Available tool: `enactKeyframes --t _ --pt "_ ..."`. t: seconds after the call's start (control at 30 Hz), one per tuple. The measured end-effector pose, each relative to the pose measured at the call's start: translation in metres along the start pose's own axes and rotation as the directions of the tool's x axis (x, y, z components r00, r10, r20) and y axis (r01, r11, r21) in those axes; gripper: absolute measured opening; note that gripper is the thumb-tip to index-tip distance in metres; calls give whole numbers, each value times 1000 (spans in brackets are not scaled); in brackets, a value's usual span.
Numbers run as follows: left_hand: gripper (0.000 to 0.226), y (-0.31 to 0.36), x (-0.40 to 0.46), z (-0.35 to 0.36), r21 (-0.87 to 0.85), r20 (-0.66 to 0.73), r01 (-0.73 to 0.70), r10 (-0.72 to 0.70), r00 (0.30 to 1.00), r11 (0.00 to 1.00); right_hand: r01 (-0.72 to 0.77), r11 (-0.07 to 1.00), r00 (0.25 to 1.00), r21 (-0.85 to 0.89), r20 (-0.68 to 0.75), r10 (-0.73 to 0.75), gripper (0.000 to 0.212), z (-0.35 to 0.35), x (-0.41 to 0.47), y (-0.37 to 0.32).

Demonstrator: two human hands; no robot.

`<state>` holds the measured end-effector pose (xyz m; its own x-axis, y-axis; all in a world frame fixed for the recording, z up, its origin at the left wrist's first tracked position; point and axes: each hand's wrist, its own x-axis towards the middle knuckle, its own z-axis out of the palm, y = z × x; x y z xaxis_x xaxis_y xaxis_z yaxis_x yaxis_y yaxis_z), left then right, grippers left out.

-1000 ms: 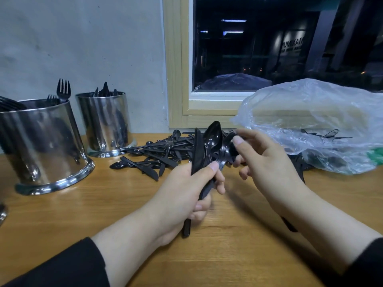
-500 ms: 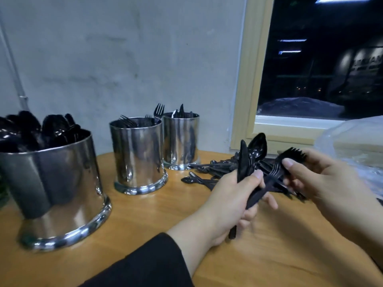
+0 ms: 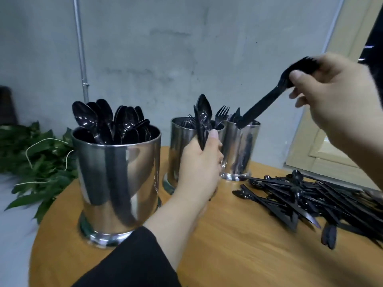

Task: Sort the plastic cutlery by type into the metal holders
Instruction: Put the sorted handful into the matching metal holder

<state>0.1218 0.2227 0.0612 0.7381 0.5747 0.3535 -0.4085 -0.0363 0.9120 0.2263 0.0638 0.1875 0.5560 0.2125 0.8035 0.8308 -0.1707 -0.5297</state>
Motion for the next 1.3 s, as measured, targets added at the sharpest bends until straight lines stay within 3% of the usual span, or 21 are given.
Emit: enactKeyframes --t 0.23,0.37,0.47,0.53,0.67,0.87,1.0,1.13,1.3 --pt "30 -1 1 -3 -202 58 75 -64 996 976 72 992 991 -99 116 -61 17 90 40 5" --pt "31 -3 3 -4 -226 34 101 -96 995 969 206 897 917 -392 398 -37 24 116 23 21" --pt "31 -3 4 -5 -242 35 114 -109 993 964 323 827 851 -460 523 -42 36 116 9 32" --pt "31 -3 4 -5 -247 57 114 -104 993 962 305 843 862 -444 504 -47 40 107 6 34" --pt "32 -3 0 -7 -259 143 104 -68 987 960 143 932 946 -334 323 -29 35 77 1 20" --pt "32 -5 -6 -2 -194 366 163 -83 927 967 -74 997 824 31 565 44 34 45 -33 -9" --pt "35 -5 -11 2 -143 445 197 -115 888 970 -185 979 850 86 513 116 12 40 -41 -3" --pt "48 -7 -11 6 -93 409 201 -147 901 975 -216 976 878 40 446 176 7 31 -40 9" --pt "46 -16 -3 3 2 239 102 -100 966 995 -187 978 980 95 80 180 13 10 -4 17"
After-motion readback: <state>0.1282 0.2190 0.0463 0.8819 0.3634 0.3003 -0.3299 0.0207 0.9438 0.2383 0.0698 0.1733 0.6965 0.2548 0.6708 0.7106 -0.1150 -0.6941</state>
